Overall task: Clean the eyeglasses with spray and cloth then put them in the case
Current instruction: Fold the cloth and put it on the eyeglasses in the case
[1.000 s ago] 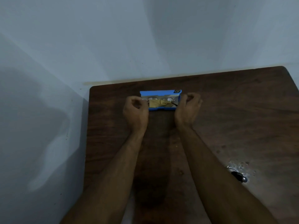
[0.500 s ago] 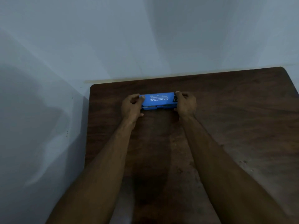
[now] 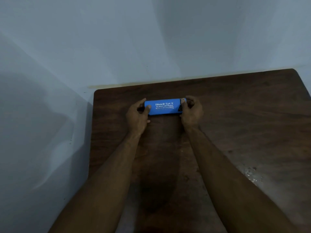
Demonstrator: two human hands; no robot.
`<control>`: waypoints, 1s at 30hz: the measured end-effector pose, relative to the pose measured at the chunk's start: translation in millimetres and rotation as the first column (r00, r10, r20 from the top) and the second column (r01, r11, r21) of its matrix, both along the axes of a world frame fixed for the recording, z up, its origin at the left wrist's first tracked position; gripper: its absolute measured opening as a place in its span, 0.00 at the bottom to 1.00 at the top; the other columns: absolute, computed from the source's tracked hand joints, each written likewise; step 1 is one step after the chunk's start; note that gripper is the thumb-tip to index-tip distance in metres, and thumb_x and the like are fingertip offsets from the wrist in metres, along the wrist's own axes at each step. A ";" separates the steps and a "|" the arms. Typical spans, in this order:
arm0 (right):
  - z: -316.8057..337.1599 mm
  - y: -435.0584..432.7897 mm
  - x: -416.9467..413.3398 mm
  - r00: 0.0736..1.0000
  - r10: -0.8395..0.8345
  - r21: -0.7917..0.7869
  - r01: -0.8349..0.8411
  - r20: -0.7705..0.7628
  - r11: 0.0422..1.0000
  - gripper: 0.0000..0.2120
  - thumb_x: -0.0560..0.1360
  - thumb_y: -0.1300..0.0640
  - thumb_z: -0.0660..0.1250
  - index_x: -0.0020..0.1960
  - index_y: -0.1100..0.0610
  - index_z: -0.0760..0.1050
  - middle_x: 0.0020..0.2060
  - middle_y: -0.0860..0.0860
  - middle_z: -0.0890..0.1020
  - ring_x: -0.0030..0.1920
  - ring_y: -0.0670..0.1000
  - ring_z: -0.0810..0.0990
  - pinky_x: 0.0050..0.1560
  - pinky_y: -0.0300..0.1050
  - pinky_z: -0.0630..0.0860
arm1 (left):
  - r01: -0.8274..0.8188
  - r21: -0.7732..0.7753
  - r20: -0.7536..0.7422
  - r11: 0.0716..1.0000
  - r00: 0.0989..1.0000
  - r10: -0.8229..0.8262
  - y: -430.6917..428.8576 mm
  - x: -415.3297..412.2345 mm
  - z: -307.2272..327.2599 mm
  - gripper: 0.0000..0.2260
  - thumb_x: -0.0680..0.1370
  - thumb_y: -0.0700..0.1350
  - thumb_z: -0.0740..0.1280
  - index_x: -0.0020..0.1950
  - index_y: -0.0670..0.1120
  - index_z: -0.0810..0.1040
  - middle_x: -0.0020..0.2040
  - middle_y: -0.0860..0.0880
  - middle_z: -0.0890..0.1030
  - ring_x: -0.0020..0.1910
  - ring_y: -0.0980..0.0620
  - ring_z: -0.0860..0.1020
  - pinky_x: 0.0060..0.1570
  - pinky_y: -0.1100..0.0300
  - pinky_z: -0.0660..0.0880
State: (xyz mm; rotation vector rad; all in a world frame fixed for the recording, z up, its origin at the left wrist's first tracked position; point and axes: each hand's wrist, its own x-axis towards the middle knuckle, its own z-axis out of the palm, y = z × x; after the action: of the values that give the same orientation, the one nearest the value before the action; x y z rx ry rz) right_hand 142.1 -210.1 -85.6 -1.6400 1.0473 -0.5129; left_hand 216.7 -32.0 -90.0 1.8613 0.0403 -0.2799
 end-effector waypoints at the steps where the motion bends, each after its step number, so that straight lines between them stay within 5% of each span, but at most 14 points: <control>1: 1.1 0.6 -1.3 1.000 -0.004 0.002 0.004 -0.001 1.000 0.10 0.80 0.53 0.72 0.60 0.53 0.79 0.53 0.49 0.83 0.53 0.52 0.85 0.48 0.61 0.85 | -0.002 0.001 0.004 1.000 1.000 0.002 -1.2 -1.2 -1.6 0.20 0.82 0.46 0.73 0.73 0.48 0.79 0.69 0.47 0.79 0.60 0.50 0.83 0.34 0.61 0.84; 12: 4.9 1.9 35.8 0.999 0.042 -0.030 -0.041 0.028 0.999 0.05 0.82 0.57 0.69 0.56 0.57 0.80 0.49 0.49 0.83 0.50 0.52 0.85 0.51 0.53 0.84 | -0.235 -0.094 0.060 0.967 0.969 0.241 -8.5 25.2 -11.3 0.16 0.81 0.45 0.74 0.68 0.41 0.82 0.62 0.43 0.84 0.56 0.48 0.85 0.42 0.59 0.85; 17: 5.7 3.8 72.1 0.993 0.120 -0.044 -0.121 -0.013 0.992 0.06 0.81 0.59 0.69 0.57 0.59 0.81 0.52 0.53 0.86 0.50 0.54 0.86 0.53 0.52 0.84 | -0.230 -0.003 0.081 0.973 0.970 0.230 -0.2 65.3 -9.9 0.17 0.81 0.46 0.74 0.67 0.39 0.82 0.60 0.45 0.84 0.54 0.49 0.85 0.48 0.49 0.87; 21: 6.3 4.9 80.3 0.991 0.126 -0.087 -0.130 -0.050 0.988 0.07 0.81 0.61 0.68 0.57 0.62 0.81 0.53 0.55 0.86 0.52 0.52 0.83 0.51 0.43 0.77 | -0.231 0.037 0.089 0.972 0.970 0.227 -1.5 73.5 -11.7 0.17 0.82 0.44 0.73 0.69 0.39 0.81 0.62 0.43 0.84 0.43 0.58 0.83 0.47 0.51 0.86; 27: 8.0 8.5 82.3 0.990 0.127 -0.079 -0.131 -0.059 0.988 0.07 0.81 0.61 0.67 0.57 0.60 0.81 0.52 0.55 0.86 0.52 0.56 0.85 0.56 0.54 0.81 | -0.221 0.078 0.129 0.972 0.969 0.210 -3.2 73.0 -13.2 0.18 0.83 0.47 0.72 0.70 0.40 0.80 0.63 0.43 0.84 0.33 0.67 0.82 0.42 0.49 0.87; 30: 9.0 9.6 80.4 0.988 0.138 -0.076 -0.143 -0.063 0.987 0.08 0.82 0.60 0.66 0.59 0.61 0.80 0.55 0.56 0.85 0.55 0.56 0.83 0.60 0.54 0.79 | -0.230 0.110 0.146 0.967 0.966 0.213 -4.2 70.3 -9.3 0.18 0.82 0.49 0.72 0.68 0.42 0.81 0.59 0.46 0.85 0.35 0.58 0.83 0.45 0.45 0.86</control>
State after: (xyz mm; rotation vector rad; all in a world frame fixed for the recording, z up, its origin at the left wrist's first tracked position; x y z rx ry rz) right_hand 222.5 -200.5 -76.6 -1.7940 0.9549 -0.4210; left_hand 287.0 -36.2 -99.3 1.9767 0.1774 0.0030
